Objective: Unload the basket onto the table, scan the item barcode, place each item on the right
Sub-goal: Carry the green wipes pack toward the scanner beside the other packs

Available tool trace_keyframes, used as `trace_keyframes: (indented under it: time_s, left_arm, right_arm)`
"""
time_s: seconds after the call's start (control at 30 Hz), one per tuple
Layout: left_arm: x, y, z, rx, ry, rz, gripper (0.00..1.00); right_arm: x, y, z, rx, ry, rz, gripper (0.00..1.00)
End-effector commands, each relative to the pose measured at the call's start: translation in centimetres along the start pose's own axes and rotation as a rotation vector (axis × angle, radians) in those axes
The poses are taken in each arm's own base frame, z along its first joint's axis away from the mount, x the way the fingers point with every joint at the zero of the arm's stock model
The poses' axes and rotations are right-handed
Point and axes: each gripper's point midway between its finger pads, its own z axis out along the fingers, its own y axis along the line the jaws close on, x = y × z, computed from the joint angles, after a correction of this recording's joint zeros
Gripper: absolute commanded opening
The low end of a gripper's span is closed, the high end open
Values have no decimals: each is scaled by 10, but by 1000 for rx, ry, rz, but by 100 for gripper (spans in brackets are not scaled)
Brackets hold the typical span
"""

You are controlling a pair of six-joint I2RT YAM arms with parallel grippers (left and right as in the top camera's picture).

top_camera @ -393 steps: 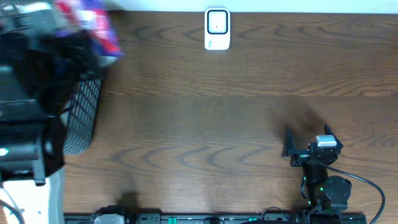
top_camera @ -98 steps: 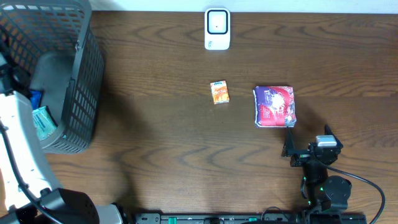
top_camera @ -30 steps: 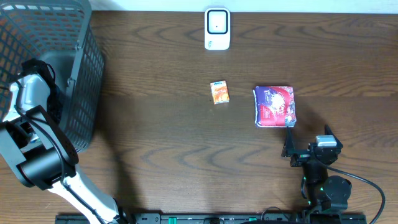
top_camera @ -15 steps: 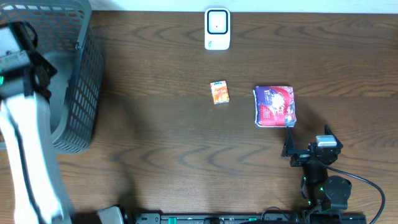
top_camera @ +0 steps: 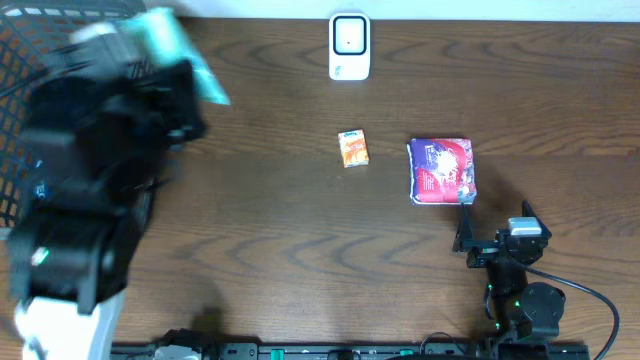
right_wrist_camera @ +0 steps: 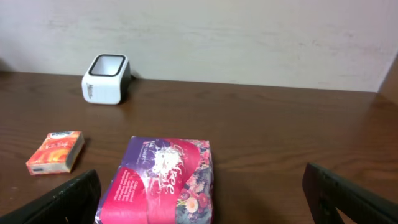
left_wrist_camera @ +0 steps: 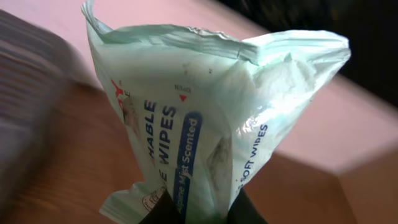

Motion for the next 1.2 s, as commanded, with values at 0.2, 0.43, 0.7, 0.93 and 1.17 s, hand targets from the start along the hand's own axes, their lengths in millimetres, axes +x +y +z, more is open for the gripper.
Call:
trace_keyframes:
  time_s: [0.2,0.43,0.7,0.93,1.17]
  left_arm:
    - [147,-27,121,6,490,95,7]
    - [227,36,194,-355,594,80,7]
    - [296,77,238,-510,671,-8,7]
    - [342,84,255,-538,730,-78,7]
    - [368,51,257,-439,778,-63,8]
  right_arm:
    - [1,2,0,-10,0,-12,99]
    - [1,2,0,-10,0,-12,99]
    - [1,2,0,-10,0,-12,99]
    - [1,2,0,-10,0,-12,99]
    - [1,2,0,-10,0,-12,99]
